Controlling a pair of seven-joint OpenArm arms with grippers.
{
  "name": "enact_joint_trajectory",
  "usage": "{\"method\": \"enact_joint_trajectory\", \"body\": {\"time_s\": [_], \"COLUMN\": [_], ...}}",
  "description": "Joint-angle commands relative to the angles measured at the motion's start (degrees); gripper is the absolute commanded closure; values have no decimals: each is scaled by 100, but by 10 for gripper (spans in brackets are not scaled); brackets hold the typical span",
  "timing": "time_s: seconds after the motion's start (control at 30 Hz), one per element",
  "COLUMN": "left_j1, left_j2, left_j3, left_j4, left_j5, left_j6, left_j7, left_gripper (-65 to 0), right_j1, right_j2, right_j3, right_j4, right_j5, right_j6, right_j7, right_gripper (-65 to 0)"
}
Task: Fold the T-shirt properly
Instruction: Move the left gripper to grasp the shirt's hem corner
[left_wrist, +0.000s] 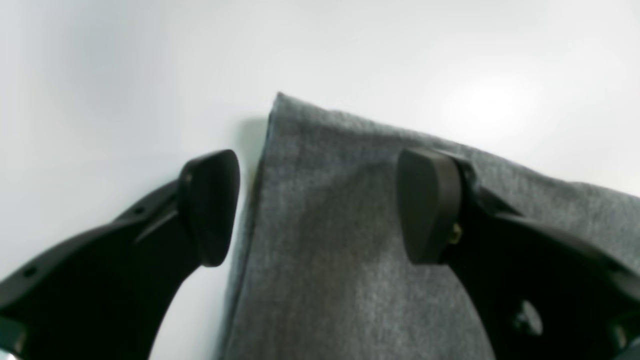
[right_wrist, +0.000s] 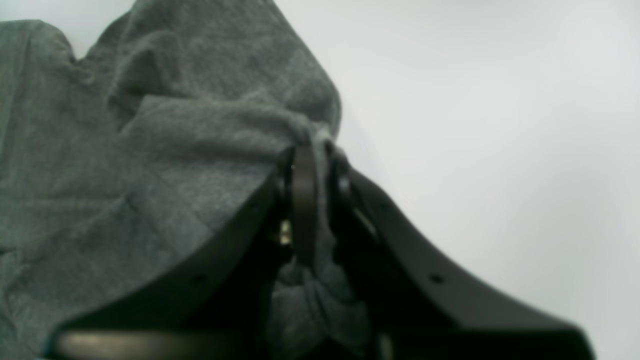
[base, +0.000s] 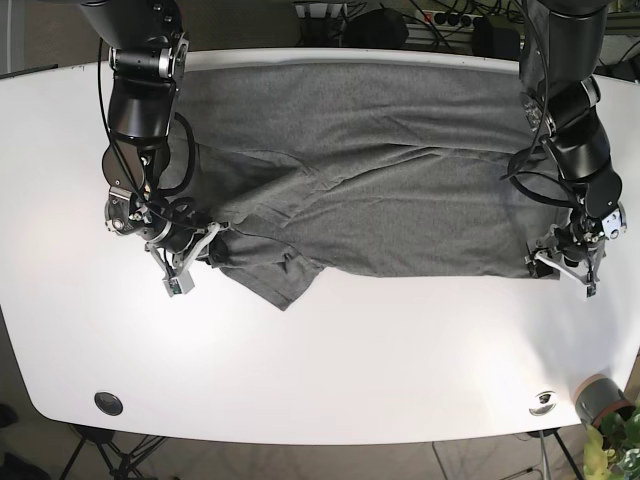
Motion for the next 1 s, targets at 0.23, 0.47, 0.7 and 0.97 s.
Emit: {"method": "enact_joint_trajectory", "body": {"time_s": [0.23,0.47,0.7,0.97], "left_j1": [-84,48,135,716], "left_j2": [-90,15,15,50], "left_j3": [350,772,966,253], "left_j4": [74,83,171,1903], "left_j5": [-95,-51,-112,-596], "left_j6": [-22,-13,-30,-277], "left_j7": [-119,-612,-761,426], "left_gripper": [-415,-3,0,0], "right_j1": [161,170,161,117], "right_j2": [43,52,52,219], "right_j3": [26,17,-10,26], "right_j4": [110,110,673,1684], "right_j5": [88,88,35,35], "right_j6": [14,14,14,5], "right_j7": [99,99,55,-604], "right_gripper": [-25,-25,-24,-22]}}
